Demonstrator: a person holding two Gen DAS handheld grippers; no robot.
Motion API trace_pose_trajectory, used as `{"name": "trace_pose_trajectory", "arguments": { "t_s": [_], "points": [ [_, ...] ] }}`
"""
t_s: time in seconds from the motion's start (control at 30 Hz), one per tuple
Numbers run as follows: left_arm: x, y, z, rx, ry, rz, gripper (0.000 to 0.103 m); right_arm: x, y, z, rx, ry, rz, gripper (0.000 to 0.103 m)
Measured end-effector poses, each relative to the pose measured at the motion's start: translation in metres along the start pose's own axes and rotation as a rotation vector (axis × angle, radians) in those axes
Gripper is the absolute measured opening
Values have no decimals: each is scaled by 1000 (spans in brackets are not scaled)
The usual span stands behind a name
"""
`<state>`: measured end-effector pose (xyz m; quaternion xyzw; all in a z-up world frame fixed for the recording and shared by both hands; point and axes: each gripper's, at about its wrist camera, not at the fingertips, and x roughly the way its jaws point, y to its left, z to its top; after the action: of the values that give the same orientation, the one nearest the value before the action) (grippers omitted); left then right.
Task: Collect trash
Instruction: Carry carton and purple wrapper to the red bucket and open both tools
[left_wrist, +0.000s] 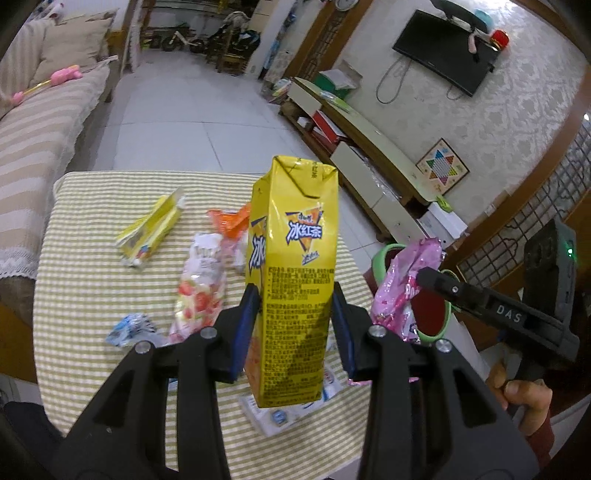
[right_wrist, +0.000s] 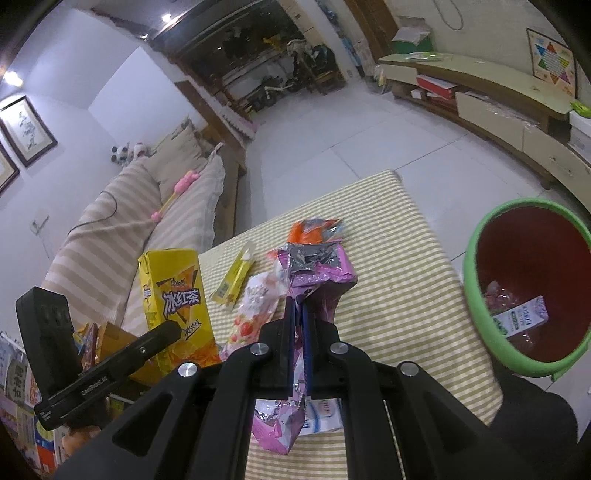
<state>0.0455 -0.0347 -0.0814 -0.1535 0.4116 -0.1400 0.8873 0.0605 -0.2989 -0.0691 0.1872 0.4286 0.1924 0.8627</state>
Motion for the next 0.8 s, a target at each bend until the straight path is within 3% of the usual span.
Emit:
{"name": "trace_pose_trajectory", "arguments": {
  "t_s": [0.33, 0.8],
  "points": [
    [39, -51, 10, 90, 42, -61, 38, -35, -55, 9, 65, -74, -59, 3],
    [120, -149, 18, 226, 131, -200, 38, -80, -157, 26, 183, -185, -221, 3]
  ]
}}
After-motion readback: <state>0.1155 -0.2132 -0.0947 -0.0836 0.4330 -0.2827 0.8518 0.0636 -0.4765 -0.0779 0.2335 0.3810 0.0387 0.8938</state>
